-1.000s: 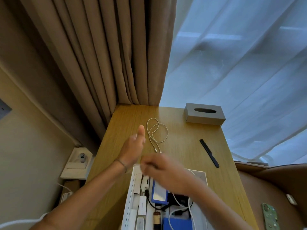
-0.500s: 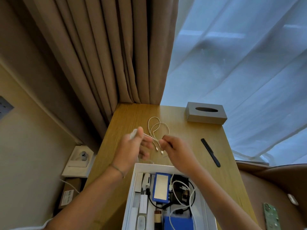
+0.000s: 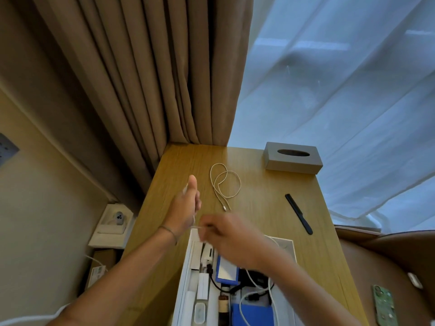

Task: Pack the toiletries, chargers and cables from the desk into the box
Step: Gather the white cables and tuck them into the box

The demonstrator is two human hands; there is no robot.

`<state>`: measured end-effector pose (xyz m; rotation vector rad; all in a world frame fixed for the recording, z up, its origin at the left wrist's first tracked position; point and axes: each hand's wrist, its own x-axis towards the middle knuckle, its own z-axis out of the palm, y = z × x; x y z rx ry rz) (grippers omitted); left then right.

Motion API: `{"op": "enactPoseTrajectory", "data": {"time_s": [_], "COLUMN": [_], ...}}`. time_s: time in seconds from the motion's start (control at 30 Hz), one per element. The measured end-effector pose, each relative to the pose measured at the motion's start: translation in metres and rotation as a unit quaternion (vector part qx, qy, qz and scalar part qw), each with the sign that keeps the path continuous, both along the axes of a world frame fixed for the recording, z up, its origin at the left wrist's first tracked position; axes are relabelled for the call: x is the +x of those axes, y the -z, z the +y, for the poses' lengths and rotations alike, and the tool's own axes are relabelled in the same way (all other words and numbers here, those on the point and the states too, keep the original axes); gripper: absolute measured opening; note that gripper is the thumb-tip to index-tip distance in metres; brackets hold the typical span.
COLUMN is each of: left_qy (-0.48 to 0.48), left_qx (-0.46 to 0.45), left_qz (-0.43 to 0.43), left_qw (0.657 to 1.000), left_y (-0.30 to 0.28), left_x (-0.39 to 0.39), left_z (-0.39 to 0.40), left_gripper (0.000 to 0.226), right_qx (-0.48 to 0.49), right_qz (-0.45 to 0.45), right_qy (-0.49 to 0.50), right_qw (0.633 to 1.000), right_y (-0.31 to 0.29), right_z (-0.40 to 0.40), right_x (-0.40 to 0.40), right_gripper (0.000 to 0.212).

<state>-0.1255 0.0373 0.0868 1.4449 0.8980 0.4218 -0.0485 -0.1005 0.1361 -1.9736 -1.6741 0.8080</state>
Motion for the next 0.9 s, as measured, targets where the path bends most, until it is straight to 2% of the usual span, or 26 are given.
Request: {"op": "enactPoseTrajectory", "data": {"time_s": [0.07,0.13,0.23,0.3,0.37,0.43,0.53,0.63,0.73,0.8,0.9], "left_qy": [0.104,0.187,0.278,0.316,0.264,0.151,0.017,-0.018,-0.068,-0.093,-0.054], "left_qx": [-0.022,-0.086,-0.156,-0.156,-0.101,-0.017,-0.005,-0.099,-0.183,-0.147,-0.023], "left_qz": [0.006,-0.005,-0.037,-0.074,-0.085,-0.054,-0.022,-0.077,-0.151,-0.129,-0.037], "left_qw": [0.994,0.979,0.947,0.933,0.955,0.987,1.0,0.992,0.969,0.976,0.998], "left_y": [0.002,0.0,-0.011,-0.019,-0.026,-0.03,-0.024,-0.02,-0.021,-0.014,0.0], "left_x": [-0.004,-0.008,-0.015,-0.016,-0.017,-0.016,-0.011,0.002,0.016,0.019,0.013], "left_z": [-0.014,-0.029,-0.045,-0.047,-0.045,-0.039,-0.023,-0.014,-0.014,-0.012,-0.009], "left_gripper": [0.084,0.092,0.079,0.062,0.053,0.056,0.055,0.059,0.057,0.049,0.049], "right_qx": [0.032,0.063,0.103,0.121,0.127,0.122,0.091,0.059,0.036,0.013,0.003], "right_qz": [0.046,0.059,0.083,0.093,0.082,0.056,0.055,0.041,0.013,-0.01,-0.024], "right_qy": [0.031,0.063,0.097,0.116,0.144,0.173,0.193,0.171,0.131,0.088,0.035], "right_qw": [0.998,0.994,0.986,0.981,0.978,0.976,0.975,0.983,0.991,0.996,0.999], "right_y": [-0.016,-0.02,-0.011,0.001,0.018,0.036,0.061,0.079,0.085,0.076,0.046], "right_z": [0.001,0.003,0.008,0.01,0.008,0.006,0.002,0.002,0.001,-0.001,-0.009], "right_x": [0.023,0.044,0.066,0.073,0.076,0.074,0.059,0.028,-0.007,-0.021,-0.017], "right_gripper": [0.019,0.019,0.018,0.017,0.019,0.019,0.019,0.021,0.026,0.029,0.027]}}
